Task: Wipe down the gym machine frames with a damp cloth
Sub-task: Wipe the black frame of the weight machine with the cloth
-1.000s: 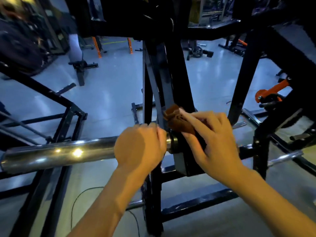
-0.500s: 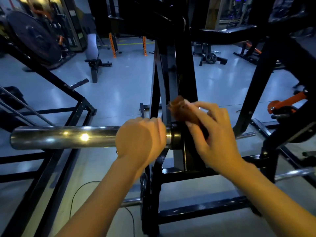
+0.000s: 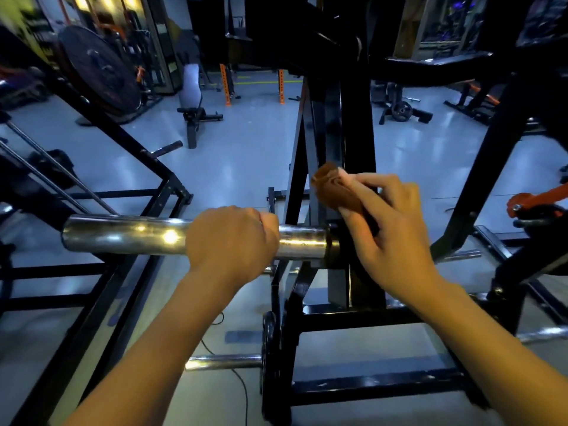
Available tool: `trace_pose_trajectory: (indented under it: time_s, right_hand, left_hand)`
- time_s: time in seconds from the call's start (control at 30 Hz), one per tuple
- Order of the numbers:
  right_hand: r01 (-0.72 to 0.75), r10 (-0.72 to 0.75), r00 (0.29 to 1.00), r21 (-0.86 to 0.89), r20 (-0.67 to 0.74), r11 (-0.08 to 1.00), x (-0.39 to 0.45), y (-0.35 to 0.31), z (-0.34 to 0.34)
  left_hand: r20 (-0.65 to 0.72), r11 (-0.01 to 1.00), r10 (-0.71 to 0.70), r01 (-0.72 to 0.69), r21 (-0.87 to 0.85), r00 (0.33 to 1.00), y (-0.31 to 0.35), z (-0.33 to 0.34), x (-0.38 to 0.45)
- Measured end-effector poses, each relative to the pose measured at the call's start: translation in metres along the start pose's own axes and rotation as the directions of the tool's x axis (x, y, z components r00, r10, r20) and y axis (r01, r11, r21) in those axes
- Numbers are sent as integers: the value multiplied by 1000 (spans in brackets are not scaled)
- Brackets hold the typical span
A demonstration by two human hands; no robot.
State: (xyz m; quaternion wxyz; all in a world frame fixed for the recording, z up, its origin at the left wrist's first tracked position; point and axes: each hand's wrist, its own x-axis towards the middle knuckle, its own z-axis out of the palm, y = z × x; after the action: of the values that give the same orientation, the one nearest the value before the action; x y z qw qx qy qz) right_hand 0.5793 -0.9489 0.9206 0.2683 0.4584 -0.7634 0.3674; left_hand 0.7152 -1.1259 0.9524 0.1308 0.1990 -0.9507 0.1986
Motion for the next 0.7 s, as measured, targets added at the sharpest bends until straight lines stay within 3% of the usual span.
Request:
trace_pose_trajectory:
  time_s: [0.27, 0.37, 0.43, 0.6, 0.7]
  right_hand:
    - [261, -268, 942, 60, 201, 963, -63, -3, -17]
    - [107, -108, 991, 19, 80, 994, -24, 5, -11]
    - [33, -33, 999, 12, 25, 999, -16, -2, -5]
    - [293, -275, 943, -71, 187, 954, -77, -15, -9]
    - [265, -258, 951, -19, 169, 964, -55, -1, -10]
  left_hand:
    - [28, 975, 96, -99, 200, 995, -3, 6, -1]
    - [0, 971, 99, -97, 218, 995, -4, 6, -2]
    - [3, 983, 63, -63, 175, 998, -5, 6, -2]
    - [-33, 998, -50, 51, 29, 998, -4, 15, 2]
    - [-51, 974, -176, 166, -157, 983, -3, 14, 2]
